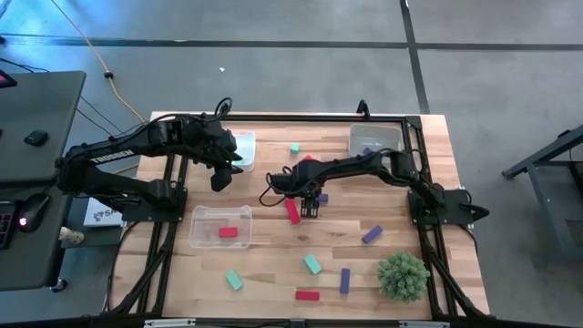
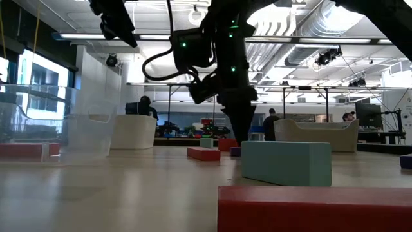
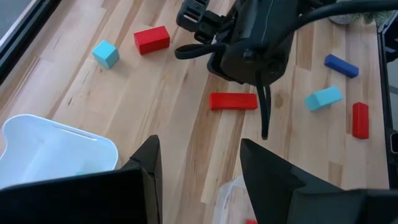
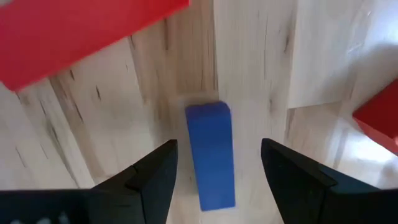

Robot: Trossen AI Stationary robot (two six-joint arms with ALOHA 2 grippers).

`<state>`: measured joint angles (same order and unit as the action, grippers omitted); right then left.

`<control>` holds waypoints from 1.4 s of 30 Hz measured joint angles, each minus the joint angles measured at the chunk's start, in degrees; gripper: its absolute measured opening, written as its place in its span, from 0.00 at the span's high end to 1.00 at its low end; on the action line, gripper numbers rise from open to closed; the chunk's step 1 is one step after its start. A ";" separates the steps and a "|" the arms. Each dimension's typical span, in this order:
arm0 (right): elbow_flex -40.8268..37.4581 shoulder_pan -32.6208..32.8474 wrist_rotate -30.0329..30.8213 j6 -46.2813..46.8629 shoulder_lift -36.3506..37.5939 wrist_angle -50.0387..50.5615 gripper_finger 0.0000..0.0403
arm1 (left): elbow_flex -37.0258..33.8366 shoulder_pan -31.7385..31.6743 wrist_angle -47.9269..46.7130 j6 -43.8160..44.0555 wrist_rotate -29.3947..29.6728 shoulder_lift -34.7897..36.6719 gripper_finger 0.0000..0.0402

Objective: Sort & place blocks by color
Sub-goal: Put the top left violet block into the gray bin

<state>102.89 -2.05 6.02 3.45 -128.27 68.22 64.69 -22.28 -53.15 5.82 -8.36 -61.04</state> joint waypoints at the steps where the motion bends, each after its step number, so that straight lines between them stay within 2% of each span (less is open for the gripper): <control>1: 0.00 -0.19 -0.20 0.43 0.00 -0.31 0.45 | 0.00 0.00 0.00 0.00 0.00 0.00 0.68; 5: -0.14 -0.94 -2.88 0.36 0.00 -0.79 0.45 | 0.00 0.00 -0.02 0.00 0.00 0.00 0.68; 17: -5.44 -2.20 -4.84 0.64 0.28 -4.06 0.46 | 0.00 0.00 -0.02 -0.02 0.00 0.00 0.68; 21: -5.46 -2.12 -5.30 0.66 0.28 -4.60 0.55 | 0.00 0.00 -0.04 -0.02 0.00 -0.02 0.68; 27: -5.42 -2.07 -6.20 2.26 0.26 -4.69 0.81 | 0.00 0.00 -0.04 0.00 0.00 -0.02 0.68; 34: -3.95 -2.07 -6.30 2.79 0.02 -3.82 0.82 | 0.00 -0.01 -0.03 0.00 0.00 -0.02 0.68; 42: 2.32 -2.66 -4.24 2.56 0.00 -1.08 0.82 | 0.00 -0.02 -0.03 0.00 0.02 -0.02 0.68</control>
<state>105.21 -4.72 1.78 6.01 -128.27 67.13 64.69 -22.31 -53.18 5.82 -8.34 -61.06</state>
